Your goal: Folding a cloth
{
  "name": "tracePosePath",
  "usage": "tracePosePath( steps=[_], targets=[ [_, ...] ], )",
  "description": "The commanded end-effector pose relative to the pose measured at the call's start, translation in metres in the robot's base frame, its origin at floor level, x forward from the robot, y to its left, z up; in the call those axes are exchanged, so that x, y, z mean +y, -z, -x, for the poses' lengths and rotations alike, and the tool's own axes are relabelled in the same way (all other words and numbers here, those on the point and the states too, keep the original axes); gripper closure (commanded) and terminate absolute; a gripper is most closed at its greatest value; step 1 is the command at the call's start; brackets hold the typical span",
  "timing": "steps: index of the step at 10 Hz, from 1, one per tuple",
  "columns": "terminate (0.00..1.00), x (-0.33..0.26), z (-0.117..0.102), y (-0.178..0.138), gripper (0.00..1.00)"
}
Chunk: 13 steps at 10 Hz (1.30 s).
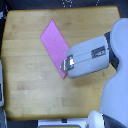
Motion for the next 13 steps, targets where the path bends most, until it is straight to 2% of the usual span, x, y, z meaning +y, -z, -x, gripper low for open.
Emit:
tracePosePath(
  steps=[1, 4, 6, 7, 9, 13],
  targets=[
    [0.00, 0.031, -0.021, 0.052, 0.00],
    [0.00, 0.016, -0.032, 0.055, 0.00],
    [0.00, 0.000, -0.028, 0.053, 0.00],
    [0.00, -0.002, -0.025, 0.052, 1.00],
    [0.00, 0.003, -0.011, 0.054, 1.00],
    [0.00, 0.011, -0.007, 0.057, 1.00]
  ],
)
